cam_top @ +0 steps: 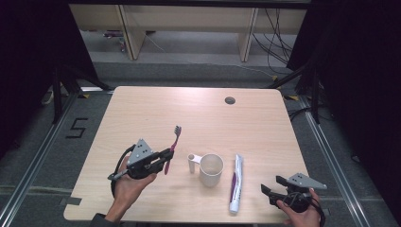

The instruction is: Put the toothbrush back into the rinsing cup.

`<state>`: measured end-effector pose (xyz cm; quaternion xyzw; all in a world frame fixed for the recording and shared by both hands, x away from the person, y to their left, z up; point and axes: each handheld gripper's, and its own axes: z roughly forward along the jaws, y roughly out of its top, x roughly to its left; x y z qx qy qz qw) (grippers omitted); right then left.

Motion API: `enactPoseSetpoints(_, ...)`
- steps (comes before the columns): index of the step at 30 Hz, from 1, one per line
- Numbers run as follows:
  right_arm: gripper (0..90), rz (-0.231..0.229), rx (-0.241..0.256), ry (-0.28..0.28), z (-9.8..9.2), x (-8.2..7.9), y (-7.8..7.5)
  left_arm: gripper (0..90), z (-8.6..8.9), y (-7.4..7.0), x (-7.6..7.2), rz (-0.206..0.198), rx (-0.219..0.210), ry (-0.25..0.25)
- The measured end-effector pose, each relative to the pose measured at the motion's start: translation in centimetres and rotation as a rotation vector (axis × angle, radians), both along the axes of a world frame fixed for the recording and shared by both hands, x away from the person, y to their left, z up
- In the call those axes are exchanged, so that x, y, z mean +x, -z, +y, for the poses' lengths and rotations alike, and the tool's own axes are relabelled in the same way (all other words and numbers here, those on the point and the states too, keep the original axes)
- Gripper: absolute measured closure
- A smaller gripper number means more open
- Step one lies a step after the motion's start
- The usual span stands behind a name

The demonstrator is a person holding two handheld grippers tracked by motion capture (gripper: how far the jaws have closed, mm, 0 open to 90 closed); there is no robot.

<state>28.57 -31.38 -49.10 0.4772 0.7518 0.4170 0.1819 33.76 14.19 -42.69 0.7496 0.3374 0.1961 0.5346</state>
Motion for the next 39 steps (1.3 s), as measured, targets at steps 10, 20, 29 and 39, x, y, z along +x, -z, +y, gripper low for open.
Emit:
enactPoseSetpoints(10, 28.6, -0.012, -0.002, 0.001, 0.0, 0.0, 0.0, 82.8, -0.9, -1.1, 0.1, -0.041, -0.043, 0.015)
enactPoseSetpoints(20, 28.5, -0.008, 0.007, -0.005, -0.1, 0.0, 0.0, 82.8, -2.2, -1.8, 0.5, -0.056, -0.064, 0.034)
enactPoseSetpoints(29, 28.6, -0.005, 0.01, -0.004, -0.1, 0.0, 0.0, 82.7, -3.0, -2.1, 1.1, -0.069, -0.089, 0.028)
enactPoseSetpoints(39, 28.5, -0.008, 0.006, -0.005, -0.1, 0.0, 0.0, 82.7, -3.9, -2.6, 1.8, -0.084, -0.119, 0.023)
